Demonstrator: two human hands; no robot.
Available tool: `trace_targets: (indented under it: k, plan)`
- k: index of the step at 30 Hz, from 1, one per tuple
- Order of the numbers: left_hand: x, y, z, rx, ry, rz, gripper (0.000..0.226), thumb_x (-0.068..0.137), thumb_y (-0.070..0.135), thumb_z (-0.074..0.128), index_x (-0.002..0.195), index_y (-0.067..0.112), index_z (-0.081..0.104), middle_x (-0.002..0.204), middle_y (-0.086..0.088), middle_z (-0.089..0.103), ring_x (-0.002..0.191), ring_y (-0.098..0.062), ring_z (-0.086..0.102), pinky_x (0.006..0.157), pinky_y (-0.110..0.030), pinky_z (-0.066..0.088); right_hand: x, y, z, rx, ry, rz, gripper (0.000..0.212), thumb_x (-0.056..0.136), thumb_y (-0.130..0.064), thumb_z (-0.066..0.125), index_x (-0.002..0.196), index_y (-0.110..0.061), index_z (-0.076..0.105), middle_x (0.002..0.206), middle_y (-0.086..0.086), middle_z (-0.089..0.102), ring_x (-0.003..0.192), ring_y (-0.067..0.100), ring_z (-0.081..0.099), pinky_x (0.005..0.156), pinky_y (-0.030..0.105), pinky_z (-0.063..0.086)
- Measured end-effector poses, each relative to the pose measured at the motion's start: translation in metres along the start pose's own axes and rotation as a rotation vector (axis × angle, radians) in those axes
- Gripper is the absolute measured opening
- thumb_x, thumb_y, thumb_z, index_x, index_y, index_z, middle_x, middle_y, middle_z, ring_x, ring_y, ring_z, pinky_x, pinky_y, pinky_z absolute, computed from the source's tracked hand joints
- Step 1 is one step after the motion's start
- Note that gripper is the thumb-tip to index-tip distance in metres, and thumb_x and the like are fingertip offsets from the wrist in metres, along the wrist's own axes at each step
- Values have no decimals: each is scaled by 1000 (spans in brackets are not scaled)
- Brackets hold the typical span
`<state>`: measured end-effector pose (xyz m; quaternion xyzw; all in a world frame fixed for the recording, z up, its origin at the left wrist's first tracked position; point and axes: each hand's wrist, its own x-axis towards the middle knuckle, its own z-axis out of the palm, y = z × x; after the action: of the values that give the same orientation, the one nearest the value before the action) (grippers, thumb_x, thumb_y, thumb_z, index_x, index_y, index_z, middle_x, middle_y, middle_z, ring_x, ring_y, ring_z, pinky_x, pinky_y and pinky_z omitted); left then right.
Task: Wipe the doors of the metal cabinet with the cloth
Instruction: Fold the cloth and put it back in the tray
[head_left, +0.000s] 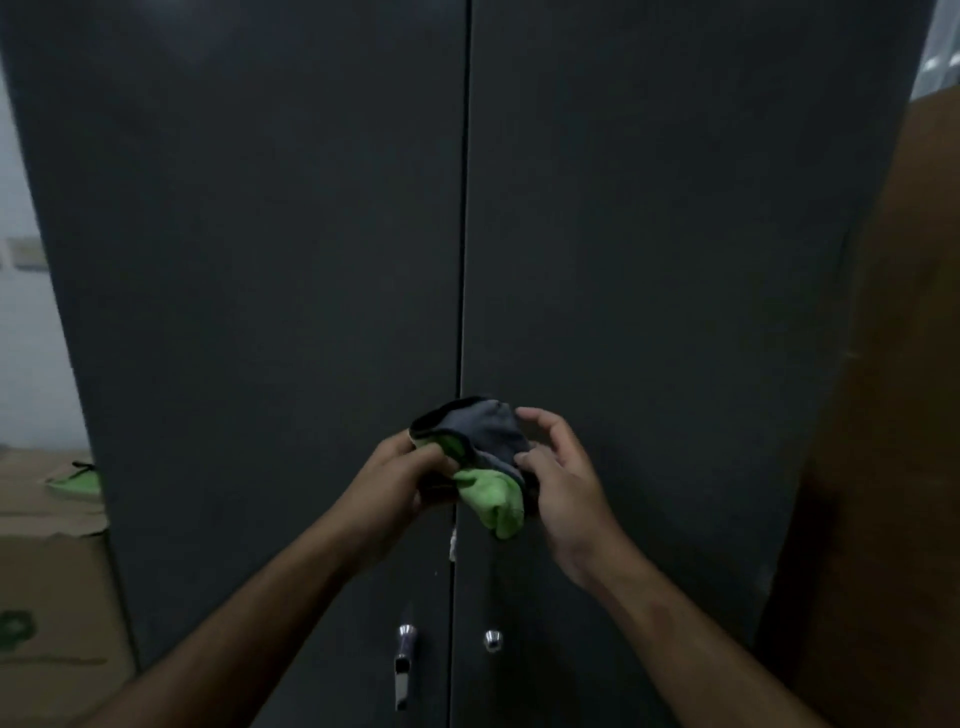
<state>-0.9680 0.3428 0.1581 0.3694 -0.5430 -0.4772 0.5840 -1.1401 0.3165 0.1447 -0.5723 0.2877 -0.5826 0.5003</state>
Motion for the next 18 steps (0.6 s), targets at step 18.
trace_targets:
  k: [18]
  plan:
    - [34,155,-6,195,-89,-20,32,95,-4,48,122,2,64,93,-14,59,72,-18,54,60,-27,44,59,-135,-8,-269,-354,-43,48,66,-49,87,99,-24,63,96,-3,74,88,13,70,69,23,54]
